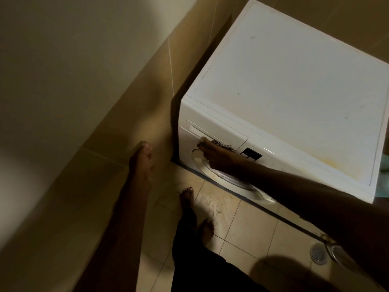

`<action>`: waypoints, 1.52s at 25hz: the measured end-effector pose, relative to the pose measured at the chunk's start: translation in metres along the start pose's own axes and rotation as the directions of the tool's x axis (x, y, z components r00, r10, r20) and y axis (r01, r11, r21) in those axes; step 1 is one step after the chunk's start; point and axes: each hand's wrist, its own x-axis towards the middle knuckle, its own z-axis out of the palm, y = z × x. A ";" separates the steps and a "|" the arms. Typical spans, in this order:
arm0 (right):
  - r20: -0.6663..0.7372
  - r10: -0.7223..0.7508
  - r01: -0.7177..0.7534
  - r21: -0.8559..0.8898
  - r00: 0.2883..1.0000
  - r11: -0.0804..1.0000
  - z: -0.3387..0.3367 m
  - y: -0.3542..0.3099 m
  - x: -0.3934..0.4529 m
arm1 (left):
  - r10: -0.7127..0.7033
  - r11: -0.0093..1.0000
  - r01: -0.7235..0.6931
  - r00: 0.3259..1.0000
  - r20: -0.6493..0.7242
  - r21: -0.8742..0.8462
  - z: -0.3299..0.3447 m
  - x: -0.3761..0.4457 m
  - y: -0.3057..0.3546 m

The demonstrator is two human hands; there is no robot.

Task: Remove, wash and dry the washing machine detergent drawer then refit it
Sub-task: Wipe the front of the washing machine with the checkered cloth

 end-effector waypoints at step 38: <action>0.541 0.762 -0.447 0.618 -0.356 -0.647 -0.012 0.058 -0.315 | -0.443 0.645 -0.487 0.390 0.808 0.589 0.433 -0.224 -0.043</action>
